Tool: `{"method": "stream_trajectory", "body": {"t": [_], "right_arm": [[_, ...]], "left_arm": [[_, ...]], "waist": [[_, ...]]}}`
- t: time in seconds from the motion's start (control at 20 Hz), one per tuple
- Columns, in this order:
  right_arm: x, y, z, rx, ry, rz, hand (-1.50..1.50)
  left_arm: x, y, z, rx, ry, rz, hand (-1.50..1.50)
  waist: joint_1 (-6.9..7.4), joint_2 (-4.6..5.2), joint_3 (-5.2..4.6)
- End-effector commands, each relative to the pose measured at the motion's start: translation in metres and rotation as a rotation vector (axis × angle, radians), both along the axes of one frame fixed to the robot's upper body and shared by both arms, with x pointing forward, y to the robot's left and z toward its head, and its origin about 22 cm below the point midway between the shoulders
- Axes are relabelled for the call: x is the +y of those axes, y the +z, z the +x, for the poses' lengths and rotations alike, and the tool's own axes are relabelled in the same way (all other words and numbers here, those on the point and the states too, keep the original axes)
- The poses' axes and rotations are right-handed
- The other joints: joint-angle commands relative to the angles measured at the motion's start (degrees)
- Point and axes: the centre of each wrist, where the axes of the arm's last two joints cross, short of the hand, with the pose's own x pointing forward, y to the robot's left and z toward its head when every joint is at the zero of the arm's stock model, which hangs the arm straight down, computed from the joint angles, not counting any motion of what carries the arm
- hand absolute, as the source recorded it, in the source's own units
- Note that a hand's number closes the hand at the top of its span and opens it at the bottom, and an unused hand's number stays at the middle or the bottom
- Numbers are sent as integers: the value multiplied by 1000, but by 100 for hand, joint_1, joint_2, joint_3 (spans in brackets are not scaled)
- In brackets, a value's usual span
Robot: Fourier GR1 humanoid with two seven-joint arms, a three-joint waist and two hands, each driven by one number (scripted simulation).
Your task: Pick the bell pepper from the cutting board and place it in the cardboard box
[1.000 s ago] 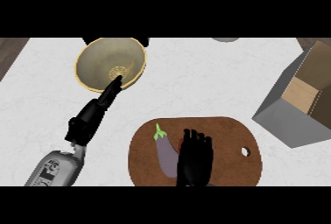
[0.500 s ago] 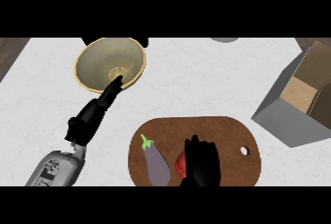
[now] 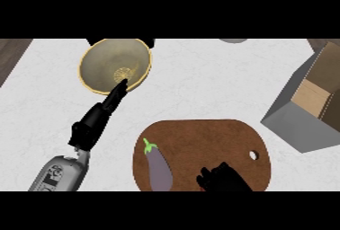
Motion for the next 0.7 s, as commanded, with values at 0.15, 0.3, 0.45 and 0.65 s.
{"method": "stream_trajectory", "body": {"t": [0.15, 0.3, 0.45, 0.65], "right_arm": [[-65, 44, 2, -128, 293, 91, 150], [-87, 58, 1, -126, 339, 132, 150], [-103, 66, -8, -99, 400, 186, 150], [-113, 83, -11, -108, 428, 316, 150]], "left_arm": [[10, 3, 0, -10, 39, 5, 0], [12, 0, -2, -6, 54, 8, 0], [21, 1, -4, -6, 73, 2, 0], [22, 1, -3, -8, 82, -1, 0]], "waist": [[-222, -3, 19], [-312, 33, 21], [-340, 10, 24], [-437, 43, 31]]}}
